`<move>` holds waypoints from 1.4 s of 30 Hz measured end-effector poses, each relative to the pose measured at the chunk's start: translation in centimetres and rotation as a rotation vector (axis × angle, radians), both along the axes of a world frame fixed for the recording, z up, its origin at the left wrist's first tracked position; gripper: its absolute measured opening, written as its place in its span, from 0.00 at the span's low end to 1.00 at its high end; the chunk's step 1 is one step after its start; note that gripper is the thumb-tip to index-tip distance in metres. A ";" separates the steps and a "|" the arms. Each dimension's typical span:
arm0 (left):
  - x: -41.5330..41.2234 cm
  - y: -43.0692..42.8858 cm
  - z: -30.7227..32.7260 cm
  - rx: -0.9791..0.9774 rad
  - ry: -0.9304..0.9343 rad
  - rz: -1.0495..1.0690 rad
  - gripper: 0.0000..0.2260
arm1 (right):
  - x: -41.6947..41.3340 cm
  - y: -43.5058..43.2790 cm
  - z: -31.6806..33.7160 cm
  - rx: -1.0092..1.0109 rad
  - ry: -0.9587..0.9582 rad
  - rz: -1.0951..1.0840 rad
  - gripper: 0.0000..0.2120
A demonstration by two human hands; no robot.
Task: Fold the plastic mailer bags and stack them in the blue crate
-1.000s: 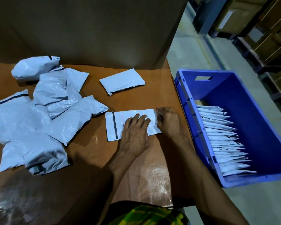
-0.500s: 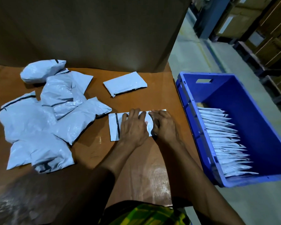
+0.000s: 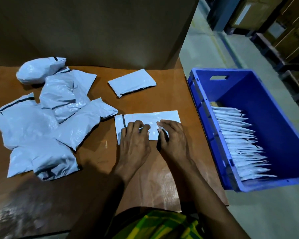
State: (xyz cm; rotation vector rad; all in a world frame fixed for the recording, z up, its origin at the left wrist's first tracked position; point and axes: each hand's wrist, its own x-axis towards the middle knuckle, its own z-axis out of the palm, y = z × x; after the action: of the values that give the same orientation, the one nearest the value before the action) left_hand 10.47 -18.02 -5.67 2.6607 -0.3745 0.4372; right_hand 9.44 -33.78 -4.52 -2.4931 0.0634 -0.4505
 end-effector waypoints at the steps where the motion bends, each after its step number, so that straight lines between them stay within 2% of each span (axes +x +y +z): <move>1: -0.6 0.4 -0.3 0.022 0.014 -0.018 0.11 | 0.1 -0.1 0.0 -0.004 0.014 0.008 0.13; 5: -0.8 0.7 -0.9 0.051 0.065 -0.011 0.12 | 0.5 -0.4 0.2 -0.020 0.068 0.079 0.14; 8: -0.8 1.0 -0.3 0.038 0.071 -0.039 0.12 | -0.1 0.4 1.1 0.000 0.033 0.076 0.13; 13: -2.2 3.2 0.8 -0.106 0.030 -0.005 0.10 | -1.6 0.3 -0.6 0.038 0.007 0.112 0.12; 18: -2.6 4.5 -0.9 -0.039 0.056 -0.022 0.14 | 0.8 0.9 0.8 0.067 0.070 0.209 0.13; 22: -2.3 5.2 -1.4 -0.123 0.037 -0.056 0.17 | 3.7 2.6 1.1 -0.062 0.099 0.389 0.14; 25: -2.5 5.6 -1.7 -0.181 0.011 -0.062 0.18 | 4.3 2.7 0.2 -0.177 0.119 0.443 0.13; 31: -2.9 5.4 -1.4 -0.223 0.020 -0.036 0.19 | 7.2 3.7 1.2 -0.231 0.093 0.615 0.15; 36: -3.0 5.6 -1.2 -0.207 0.038 -0.057 0.19 | 9.0 5.1 1.1 -0.324 0.176 0.729 0.16; 42: -2.9 5.7 -1.3 -0.216 0.061 -0.052 0.20 | 9.4 5.6 0.8 -0.274 0.219 0.808 0.14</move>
State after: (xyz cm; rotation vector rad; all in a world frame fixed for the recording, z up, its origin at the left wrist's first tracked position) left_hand 7.55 -12.35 -6.95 2.4434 -0.3552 0.3576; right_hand 18.87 -28.13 -3.69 -2.5472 -0.9359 0.1662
